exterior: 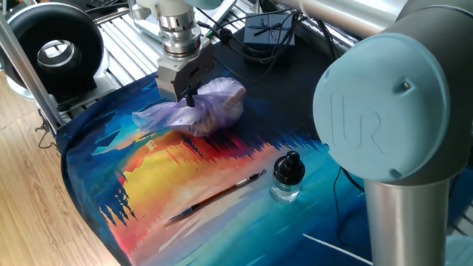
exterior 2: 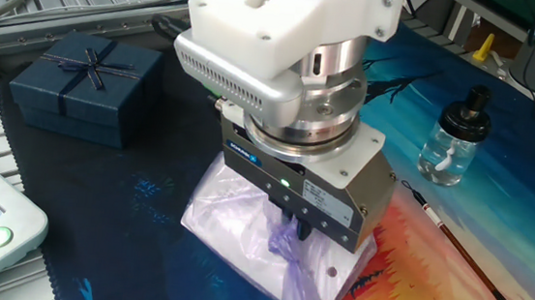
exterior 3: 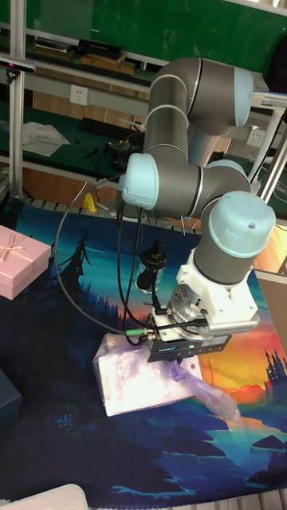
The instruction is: Pick up a bag of things
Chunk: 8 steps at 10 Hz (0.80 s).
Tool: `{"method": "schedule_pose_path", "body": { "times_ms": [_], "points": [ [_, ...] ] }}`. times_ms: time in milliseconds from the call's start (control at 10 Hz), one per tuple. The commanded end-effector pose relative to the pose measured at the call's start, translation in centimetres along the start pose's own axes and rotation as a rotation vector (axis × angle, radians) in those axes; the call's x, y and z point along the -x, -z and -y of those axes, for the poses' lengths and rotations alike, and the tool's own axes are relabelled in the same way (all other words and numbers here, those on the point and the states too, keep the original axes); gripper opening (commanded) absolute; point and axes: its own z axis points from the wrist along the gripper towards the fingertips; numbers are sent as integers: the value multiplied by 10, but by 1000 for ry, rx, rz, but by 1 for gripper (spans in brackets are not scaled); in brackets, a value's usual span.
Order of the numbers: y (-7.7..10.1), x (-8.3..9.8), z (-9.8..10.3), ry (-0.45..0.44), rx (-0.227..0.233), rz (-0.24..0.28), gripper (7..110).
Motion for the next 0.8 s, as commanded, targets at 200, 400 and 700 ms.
{"method": "schedule_pose_path", "body": {
  "times_ms": [200, 400, 700],
  "points": [
    [9, 5, -8, -33, 32, 24, 7],
    [12, 15, -7, -52, 28, 66, 7],
    [40, 25, -6, -32, 68, 114, 7]
  ]
}}
